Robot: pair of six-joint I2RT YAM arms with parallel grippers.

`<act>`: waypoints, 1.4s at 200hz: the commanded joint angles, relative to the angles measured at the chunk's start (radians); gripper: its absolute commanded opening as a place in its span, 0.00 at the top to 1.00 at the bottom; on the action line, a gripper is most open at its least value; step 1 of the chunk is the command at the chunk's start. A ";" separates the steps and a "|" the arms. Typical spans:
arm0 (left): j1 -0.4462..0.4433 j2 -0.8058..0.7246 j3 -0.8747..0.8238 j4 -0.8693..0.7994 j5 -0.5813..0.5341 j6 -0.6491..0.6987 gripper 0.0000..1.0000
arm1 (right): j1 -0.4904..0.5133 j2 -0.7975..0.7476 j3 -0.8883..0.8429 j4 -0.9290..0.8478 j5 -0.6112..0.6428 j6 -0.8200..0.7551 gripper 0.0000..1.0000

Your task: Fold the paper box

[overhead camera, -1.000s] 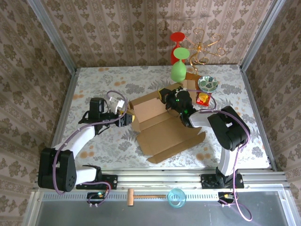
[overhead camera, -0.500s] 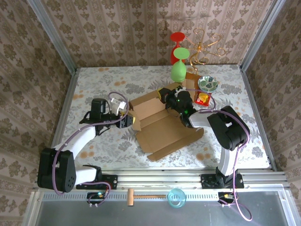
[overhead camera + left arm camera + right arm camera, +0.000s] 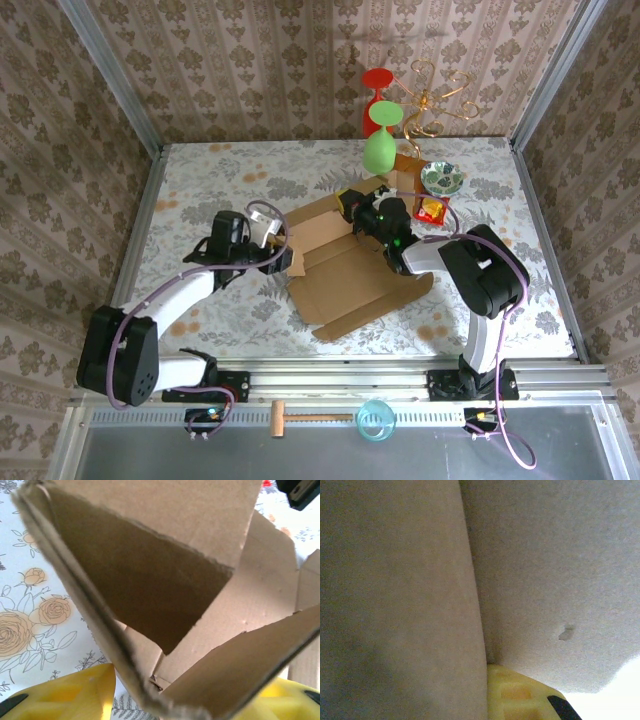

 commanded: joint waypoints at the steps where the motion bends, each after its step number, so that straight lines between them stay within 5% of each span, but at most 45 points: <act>1: -0.041 0.019 -0.017 0.050 -0.131 -0.036 0.45 | 0.008 0.020 -0.016 0.046 0.000 -0.003 1.00; 123: -0.201 0.088 -0.025 0.170 -0.521 -0.216 0.49 | 0.044 0.017 -0.053 0.068 0.078 0.040 1.00; 212: -0.266 0.208 0.062 0.098 -0.736 -0.278 0.51 | 0.087 0.013 -0.072 0.059 0.144 0.085 1.00; 280: -0.298 0.276 0.111 0.007 -0.845 -0.315 0.69 | 0.096 0.004 -0.068 0.051 0.170 0.105 1.00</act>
